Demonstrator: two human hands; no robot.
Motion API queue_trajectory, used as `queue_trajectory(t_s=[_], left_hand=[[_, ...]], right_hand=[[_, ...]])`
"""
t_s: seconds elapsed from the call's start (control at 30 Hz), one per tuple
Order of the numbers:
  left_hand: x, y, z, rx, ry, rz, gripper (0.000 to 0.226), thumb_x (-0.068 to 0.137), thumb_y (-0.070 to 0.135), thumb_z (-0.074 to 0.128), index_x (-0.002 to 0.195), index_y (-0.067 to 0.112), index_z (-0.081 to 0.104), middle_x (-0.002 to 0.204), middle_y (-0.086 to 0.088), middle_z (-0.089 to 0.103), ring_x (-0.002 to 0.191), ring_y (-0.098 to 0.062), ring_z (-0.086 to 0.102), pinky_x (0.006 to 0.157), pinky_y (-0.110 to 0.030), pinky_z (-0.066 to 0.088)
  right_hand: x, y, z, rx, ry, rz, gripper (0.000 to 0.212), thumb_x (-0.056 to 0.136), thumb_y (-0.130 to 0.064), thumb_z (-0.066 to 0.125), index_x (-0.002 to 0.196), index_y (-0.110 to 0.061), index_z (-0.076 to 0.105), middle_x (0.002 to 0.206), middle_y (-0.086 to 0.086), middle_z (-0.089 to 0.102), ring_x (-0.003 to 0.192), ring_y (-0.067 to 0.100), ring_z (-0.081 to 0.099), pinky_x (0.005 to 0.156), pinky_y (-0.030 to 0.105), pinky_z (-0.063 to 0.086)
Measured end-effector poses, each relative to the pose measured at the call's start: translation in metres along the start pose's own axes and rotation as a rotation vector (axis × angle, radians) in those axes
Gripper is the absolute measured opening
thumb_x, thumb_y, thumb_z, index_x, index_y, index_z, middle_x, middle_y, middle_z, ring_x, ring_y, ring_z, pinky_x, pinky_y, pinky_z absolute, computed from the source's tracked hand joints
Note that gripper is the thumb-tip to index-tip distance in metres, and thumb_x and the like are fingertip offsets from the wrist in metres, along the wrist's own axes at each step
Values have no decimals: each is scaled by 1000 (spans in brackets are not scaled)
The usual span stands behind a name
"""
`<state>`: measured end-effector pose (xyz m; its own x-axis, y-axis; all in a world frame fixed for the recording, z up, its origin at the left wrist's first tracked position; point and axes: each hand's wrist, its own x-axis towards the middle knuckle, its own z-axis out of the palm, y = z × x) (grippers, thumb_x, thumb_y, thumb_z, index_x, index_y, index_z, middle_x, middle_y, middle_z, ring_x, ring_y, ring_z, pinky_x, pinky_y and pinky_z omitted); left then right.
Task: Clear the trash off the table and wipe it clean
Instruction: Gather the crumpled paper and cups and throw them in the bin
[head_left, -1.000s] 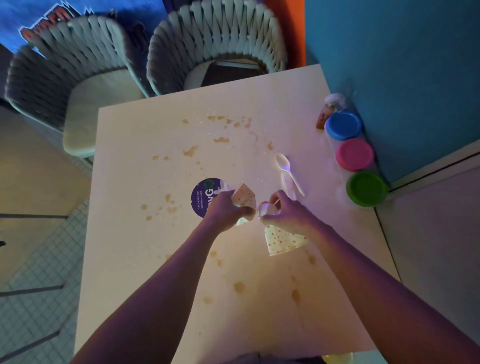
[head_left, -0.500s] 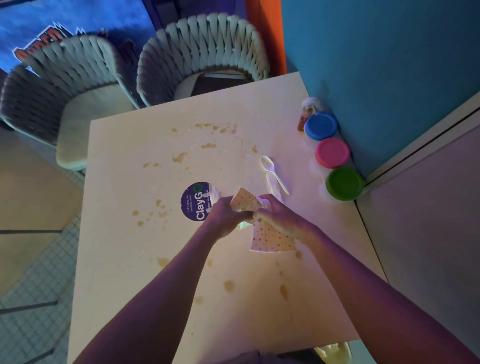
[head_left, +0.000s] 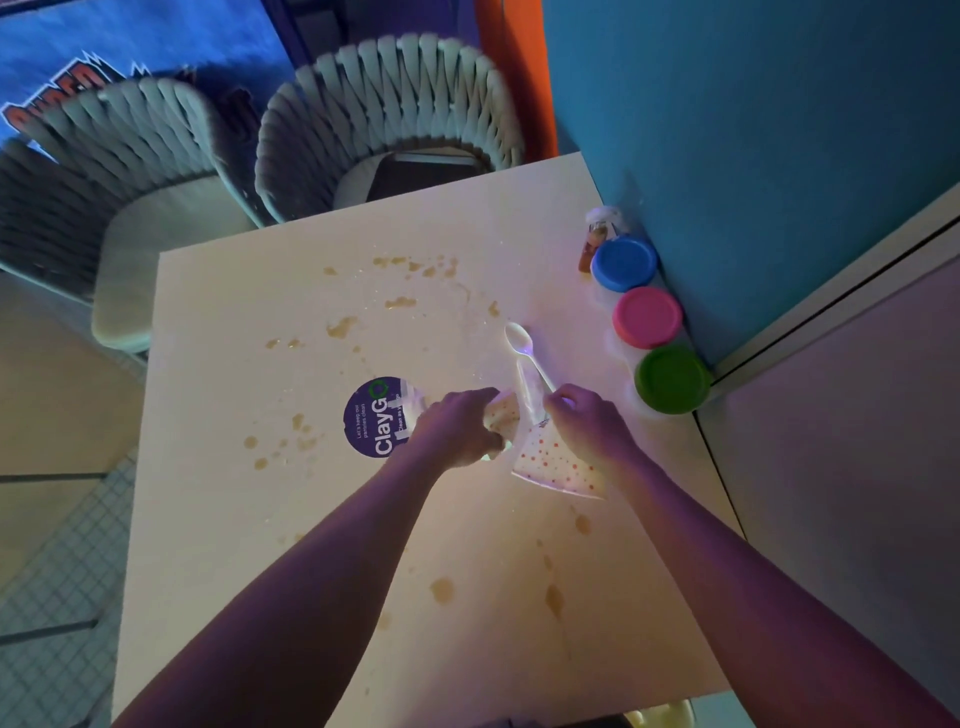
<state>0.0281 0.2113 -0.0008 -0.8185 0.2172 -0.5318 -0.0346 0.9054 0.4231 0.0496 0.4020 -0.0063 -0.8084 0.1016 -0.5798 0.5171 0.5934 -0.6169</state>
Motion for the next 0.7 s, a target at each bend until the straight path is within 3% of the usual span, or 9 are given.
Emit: queue_trajectory(t_s=[0.1,0.23,0.37,0.53,0.7], left_hand=[[15,16,-8,201,-44,86,65,78,26,76,138,37,54,129,0,62,114,-30,60,84,-37,49],[33,32,-20,373,-127,207,81,81,22,74,150,45,39,154,10,37,125,-27,57,88,-35,49],[47,37,-21,489,-187,285,84,77,19,75,148,50,41,161,16,25,122,-24,59,74,-31,46],[56,31,-21,508,-278,256,90,76,20,76,148,55,36,165,14,16,128,-25,55,76,-32,47],[53,27,-15,560,-281,257,96,80,19,73,148,63,22,168,12,4,120,-29,60,68,-30,44]], right_hand=[[8,1,-8,-180,18,4,28,89,-44,41,99,-29,63,94,8,66,86,33,61,70,34,46],[16,6,-12,-317,16,-27,30,92,-46,42,115,-34,57,110,12,67,94,35,61,78,37,49],[24,2,-13,-453,40,-71,42,95,-43,41,134,-29,41,117,14,65,101,36,60,81,40,46],[35,-5,-14,-582,22,-106,39,100,-41,41,131,-18,36,117,17,63,100,37,59,75,38,40],[48,-9,-10,-670,4,-139,43,101,-55,40,120,-16,43,115,14,65,105,38,62,75,39,41]])
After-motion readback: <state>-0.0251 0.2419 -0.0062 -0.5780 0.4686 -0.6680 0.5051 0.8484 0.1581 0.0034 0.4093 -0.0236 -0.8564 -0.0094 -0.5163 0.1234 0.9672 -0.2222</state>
